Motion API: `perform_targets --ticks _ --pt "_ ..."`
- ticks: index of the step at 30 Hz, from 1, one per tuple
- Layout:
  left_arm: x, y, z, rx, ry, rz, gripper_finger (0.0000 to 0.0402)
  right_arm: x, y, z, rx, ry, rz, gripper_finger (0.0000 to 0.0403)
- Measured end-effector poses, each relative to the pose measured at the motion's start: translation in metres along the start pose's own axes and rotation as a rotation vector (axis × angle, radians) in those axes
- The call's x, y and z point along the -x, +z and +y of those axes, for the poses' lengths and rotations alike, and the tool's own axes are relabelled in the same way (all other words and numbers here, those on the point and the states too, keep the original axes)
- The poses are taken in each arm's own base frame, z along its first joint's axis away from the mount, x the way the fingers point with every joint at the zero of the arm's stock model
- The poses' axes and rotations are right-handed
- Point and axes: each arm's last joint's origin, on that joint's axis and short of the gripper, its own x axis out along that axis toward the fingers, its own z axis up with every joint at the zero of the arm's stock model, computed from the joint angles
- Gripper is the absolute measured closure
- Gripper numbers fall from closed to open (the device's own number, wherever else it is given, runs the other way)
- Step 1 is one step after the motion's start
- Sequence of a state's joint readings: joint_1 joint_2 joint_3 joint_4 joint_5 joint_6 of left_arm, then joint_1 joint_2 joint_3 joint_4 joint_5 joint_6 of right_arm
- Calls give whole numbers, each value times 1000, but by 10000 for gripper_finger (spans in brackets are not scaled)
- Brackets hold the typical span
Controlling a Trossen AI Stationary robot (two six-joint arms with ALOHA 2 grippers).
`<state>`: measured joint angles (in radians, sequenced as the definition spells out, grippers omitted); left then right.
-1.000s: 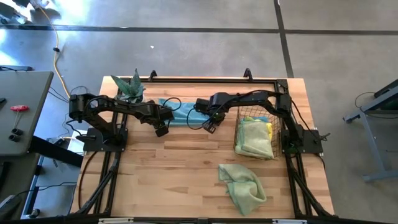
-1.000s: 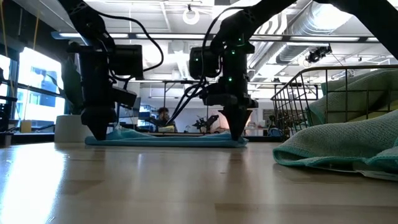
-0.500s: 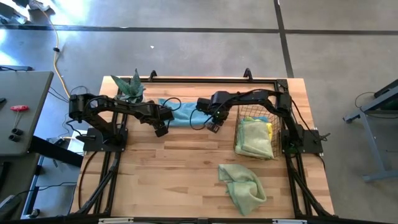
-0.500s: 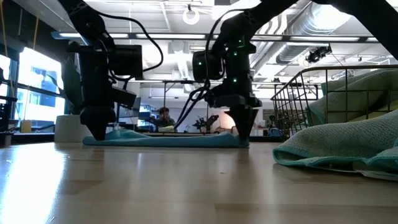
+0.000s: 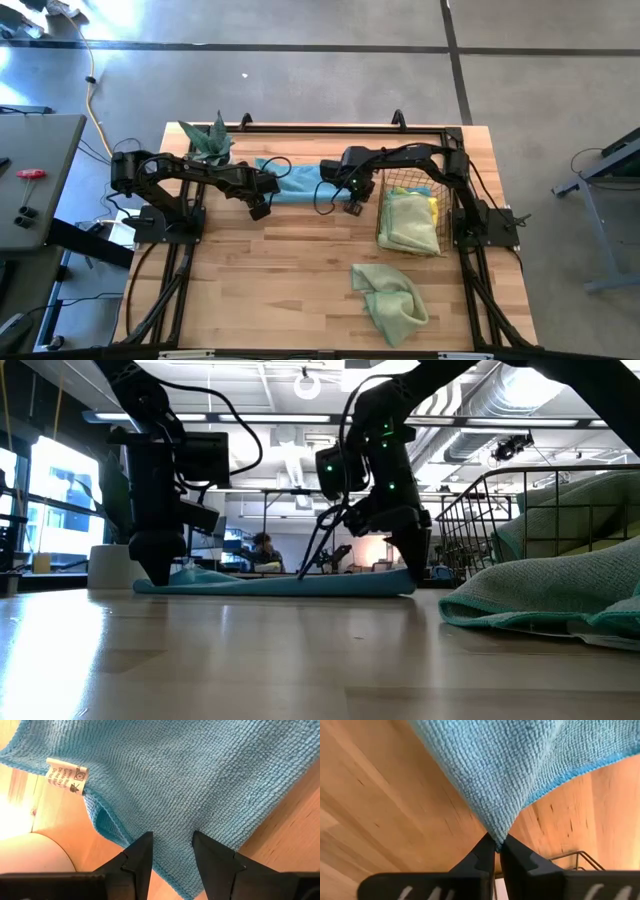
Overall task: Fold microfiber towels
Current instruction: Fold the blue microfiber cloth
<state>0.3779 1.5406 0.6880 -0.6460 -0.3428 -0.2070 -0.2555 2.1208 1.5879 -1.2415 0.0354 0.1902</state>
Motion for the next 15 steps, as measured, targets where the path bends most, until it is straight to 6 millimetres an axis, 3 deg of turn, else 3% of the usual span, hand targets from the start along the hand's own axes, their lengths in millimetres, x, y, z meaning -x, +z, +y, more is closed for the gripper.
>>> perform_targets --ticks 6,15 --pt "3 3 0 0 -14 11 268 5 -2 0 19 2 -14 377" --pt "23 17 4 -35 -32 32 268 45 -9 -10 -38 -5 -235 355"
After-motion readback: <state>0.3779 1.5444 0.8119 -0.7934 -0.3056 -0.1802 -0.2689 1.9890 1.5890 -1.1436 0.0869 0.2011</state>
